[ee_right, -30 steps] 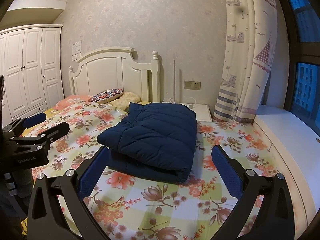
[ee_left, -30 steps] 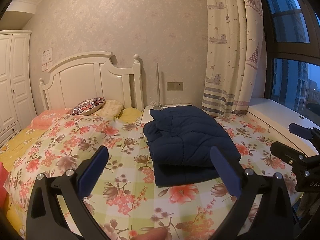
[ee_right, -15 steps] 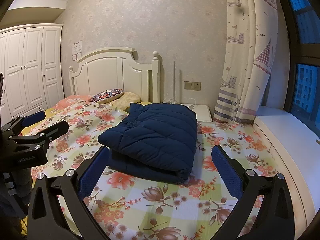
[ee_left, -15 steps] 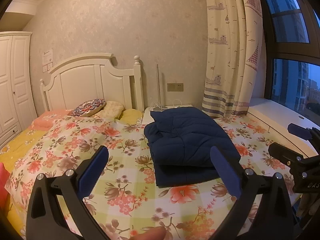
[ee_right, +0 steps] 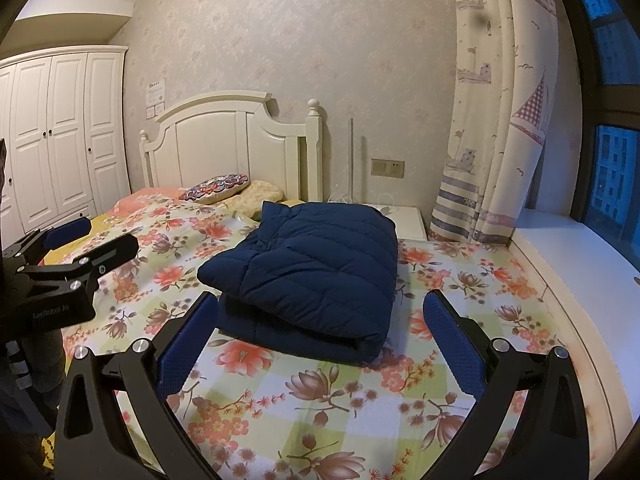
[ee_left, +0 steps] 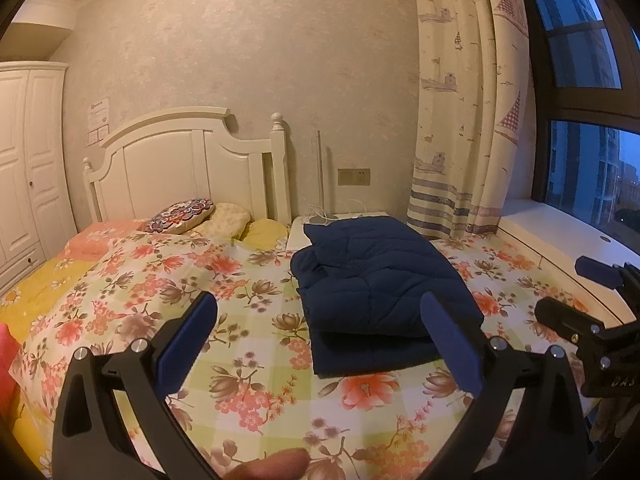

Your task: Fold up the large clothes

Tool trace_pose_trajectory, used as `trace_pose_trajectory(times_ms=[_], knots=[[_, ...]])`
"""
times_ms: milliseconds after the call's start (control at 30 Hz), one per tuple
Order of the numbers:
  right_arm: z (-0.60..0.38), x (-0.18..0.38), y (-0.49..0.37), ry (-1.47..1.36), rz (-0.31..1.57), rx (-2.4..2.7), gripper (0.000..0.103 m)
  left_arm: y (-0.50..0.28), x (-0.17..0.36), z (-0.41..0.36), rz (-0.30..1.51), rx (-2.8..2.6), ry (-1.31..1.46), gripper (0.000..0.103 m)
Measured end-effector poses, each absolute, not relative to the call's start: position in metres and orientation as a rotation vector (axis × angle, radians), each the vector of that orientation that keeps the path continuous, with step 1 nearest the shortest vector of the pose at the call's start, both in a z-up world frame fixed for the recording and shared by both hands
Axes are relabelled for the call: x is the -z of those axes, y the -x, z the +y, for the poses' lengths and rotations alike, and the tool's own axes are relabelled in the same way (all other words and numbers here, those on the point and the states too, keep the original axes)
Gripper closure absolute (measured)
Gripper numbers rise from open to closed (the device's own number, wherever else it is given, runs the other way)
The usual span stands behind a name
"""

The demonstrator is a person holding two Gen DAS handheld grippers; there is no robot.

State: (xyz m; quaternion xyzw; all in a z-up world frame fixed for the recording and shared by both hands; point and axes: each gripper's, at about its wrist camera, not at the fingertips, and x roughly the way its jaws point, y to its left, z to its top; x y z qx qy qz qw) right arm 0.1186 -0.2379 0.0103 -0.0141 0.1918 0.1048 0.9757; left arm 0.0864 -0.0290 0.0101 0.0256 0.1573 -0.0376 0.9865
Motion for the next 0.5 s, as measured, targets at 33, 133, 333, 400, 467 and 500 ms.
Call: trace_pose_trajectory(times_ms=[33, 133, 333, 400, 467, 500], knots=[[-0.238, -0.009, -0.119, 0.029, 0.388, -0.212, 0.005, -0.088, -0.009, -0.028, 0.32, 0.076, -0.05, 0.002], [-0.238, -0.005, -0.121, 0.029, 0.398, -0.216, 0.005, -0.094, -0.003, -0.025, 0.337, 0.062, -0.029, 0.002], [-0.239, 0.008, -0.13, 0.029, 0.437, -0.219, 0.005, -0.12, 0.022, -0.023, 0.429, 0.103, -0.057, 0.002], [-0.246, 0.011, -0.137, 0.043, 0.452, -0.203, 0.005, -0.138, 0.032, -0.015, 0.509, 0.125, -0.075, 0.002], [-0.27, 0.01, -0.149, 0.072, 0.464, -0.151, 0.005, -0.17, 0.044, 0.016, 0.583, 0.077, -0.076, 0.002], [-0.282, 0.01, -0.154, 0.078, 0.472, -0.124, 0.005, -0.182, 0.047, 0.029, 0.602, 0.05, -0.073, 0.002]])
